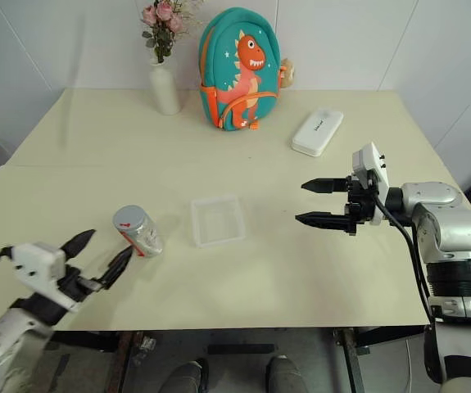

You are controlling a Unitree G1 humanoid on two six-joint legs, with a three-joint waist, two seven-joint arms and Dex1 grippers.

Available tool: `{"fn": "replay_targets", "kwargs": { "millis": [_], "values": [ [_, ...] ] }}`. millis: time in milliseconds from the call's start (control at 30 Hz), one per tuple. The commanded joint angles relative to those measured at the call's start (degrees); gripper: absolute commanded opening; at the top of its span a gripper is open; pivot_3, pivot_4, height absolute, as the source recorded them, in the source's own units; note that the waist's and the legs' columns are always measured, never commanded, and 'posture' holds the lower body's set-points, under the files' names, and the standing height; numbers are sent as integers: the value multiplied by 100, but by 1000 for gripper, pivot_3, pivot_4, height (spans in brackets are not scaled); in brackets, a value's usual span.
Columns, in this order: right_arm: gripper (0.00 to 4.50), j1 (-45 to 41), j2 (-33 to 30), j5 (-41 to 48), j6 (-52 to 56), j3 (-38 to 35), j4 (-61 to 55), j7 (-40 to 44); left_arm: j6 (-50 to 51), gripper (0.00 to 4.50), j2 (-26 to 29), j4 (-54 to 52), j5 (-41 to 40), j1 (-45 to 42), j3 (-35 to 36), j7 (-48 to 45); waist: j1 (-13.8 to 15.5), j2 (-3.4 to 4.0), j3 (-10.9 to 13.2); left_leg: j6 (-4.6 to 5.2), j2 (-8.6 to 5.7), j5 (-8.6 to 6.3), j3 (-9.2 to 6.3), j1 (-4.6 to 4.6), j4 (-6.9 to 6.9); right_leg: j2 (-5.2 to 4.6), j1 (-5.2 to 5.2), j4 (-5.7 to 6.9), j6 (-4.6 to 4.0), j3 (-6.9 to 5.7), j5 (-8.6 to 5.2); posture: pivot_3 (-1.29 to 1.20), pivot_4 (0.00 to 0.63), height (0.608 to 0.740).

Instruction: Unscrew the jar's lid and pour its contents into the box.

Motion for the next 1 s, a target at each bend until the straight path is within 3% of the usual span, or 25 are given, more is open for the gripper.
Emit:
{"fn": "replay_targets", "kwargs": {
  "millis": [33,1000],
  "values": [
    [4484,-25,4,73,-44,-111,-228,-70,-262,4500,29,153,163,-71,72,45,0,0,0,1,1,0,0,0,-1,1,-2,1,0,0,0,0,150,740],
    [4484,521,-63,283,183,-385,-985,-703,-781,4500,50,1579,378,-1482,-587,-259,53,1,0,0,1,0,-2,0,15,4,-3,24,4,1,3,0,150,740]
  ]
}}
